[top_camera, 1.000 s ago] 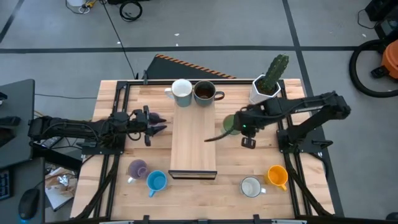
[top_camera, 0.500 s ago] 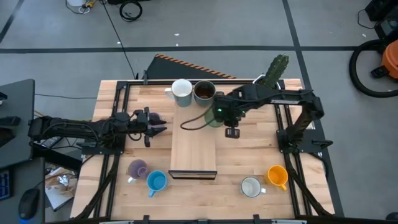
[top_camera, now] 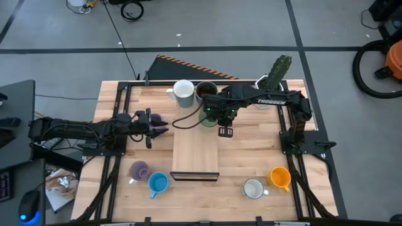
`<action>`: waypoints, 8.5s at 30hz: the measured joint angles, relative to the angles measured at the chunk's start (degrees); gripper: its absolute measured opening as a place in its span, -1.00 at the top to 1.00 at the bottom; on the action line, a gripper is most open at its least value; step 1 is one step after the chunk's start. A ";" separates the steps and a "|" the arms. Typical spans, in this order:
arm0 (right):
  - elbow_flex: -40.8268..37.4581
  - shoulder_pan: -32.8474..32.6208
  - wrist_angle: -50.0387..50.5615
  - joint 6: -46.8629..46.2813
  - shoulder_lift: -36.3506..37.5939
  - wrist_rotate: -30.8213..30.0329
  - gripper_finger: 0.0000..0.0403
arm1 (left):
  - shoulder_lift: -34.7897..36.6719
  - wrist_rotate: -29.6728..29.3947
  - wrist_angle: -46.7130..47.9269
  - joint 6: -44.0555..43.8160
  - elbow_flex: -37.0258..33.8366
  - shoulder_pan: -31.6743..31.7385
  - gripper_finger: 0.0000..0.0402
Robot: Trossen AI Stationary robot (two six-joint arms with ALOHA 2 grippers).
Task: Place coffee mugs
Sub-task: Put the green mug on the shelf, then put the top purple mug on the shelf
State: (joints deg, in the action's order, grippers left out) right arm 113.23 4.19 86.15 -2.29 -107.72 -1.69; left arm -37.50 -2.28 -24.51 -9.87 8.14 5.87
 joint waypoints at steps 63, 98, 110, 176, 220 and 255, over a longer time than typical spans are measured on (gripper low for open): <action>-2.19 5.81 -2.73 0.77 0.15 4.32 -0.11 | 0.02 0.02 0.43 0.54 0.00 0.00 0.30; -5.43 -2.89 -4.39 -6.61 13.36 -10.29 -0.26 | 0.02 0.02 2.01 -0.02 0.00 0.00 0.30; -30.83 -6.05 -21.43 -8.66 30.85 -15.20 -0.26 | 0.07 -1.10 11.67 -1.65 4.65 -0.29 0.30; -49.29 -7.54 -42.97 8.07 40.52 -11.20 -0.21 | -17.61 -23.36 101.40 -53.57 43.59 -30.89 0.33; -49.27 -7.16 -43.23 4.38 40.52 -6.06 -0.21 | -13.89 6.47 84.74 4.57 34.60 28.96 0.88; -49.27 -7.17 -45.73 4.75 40.50 -4.18 -0.21 | -30.54 1.04 85.85 2.42 34.62 19.75 0.27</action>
State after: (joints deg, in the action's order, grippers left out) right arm 63.96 -2.98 40.42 2.46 -67.22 -5.87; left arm -68.03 -1.24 61.34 -7.45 42.76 25.62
